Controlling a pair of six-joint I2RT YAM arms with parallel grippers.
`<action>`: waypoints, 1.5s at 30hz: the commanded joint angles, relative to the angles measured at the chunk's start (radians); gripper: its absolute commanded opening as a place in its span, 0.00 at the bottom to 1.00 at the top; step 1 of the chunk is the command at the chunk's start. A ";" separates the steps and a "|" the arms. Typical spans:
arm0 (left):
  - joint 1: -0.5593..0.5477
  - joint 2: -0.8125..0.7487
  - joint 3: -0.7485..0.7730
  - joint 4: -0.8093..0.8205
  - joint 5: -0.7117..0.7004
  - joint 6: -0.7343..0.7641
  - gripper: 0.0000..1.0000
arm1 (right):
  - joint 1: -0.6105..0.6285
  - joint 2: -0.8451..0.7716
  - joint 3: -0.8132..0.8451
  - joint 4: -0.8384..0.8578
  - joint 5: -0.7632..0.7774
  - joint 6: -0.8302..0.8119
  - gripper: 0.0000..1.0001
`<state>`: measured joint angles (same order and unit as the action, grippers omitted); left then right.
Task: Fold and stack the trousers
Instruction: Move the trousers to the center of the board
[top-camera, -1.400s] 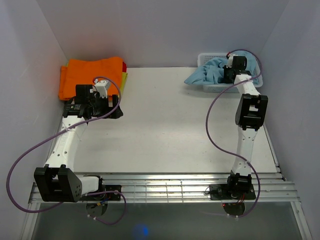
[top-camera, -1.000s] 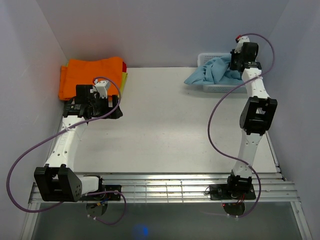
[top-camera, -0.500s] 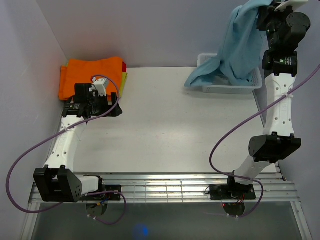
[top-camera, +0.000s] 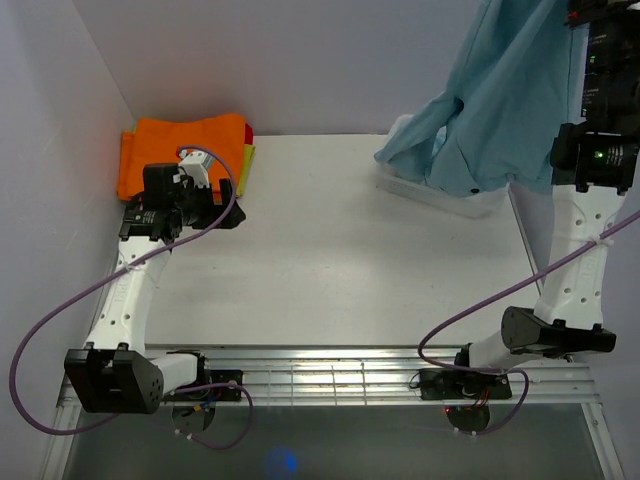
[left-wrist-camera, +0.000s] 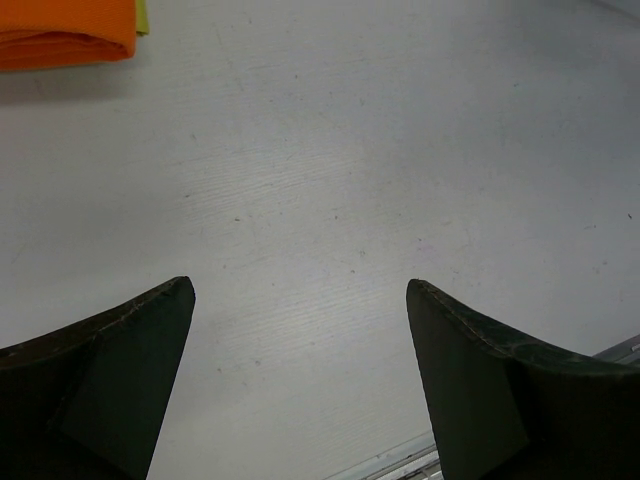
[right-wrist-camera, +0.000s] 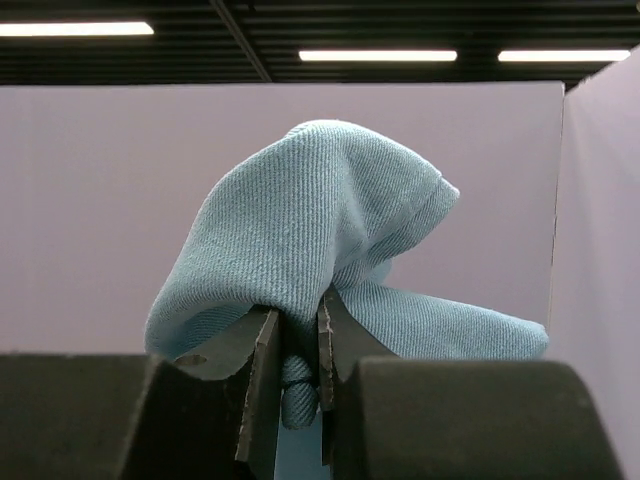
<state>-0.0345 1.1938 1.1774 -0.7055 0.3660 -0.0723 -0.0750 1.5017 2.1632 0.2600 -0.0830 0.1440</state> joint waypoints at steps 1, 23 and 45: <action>0.002 -0.045 0.037 0.040 0.060 -0.011 0.98 | 0.007 -0.090 0.024 0.225 -0.021 0.066 0.08; 0.001 0.082 0.085 0.189 0.289 0.045 0.98 | 0.436 -0.331 -0.974 -0.315 -0.270 -0.190 0.94; -0.501 1.150 0.972 0.253 0.070 0.111 0.98 | -0.195 -0.012 -0.884 -0.779 -0.327 -0.846 0.97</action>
<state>-0.5354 2.3409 2.0960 -0.4683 0.4801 -0.0151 -0.2687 1.4643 1.1904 -0.4896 -0.3771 -0.4576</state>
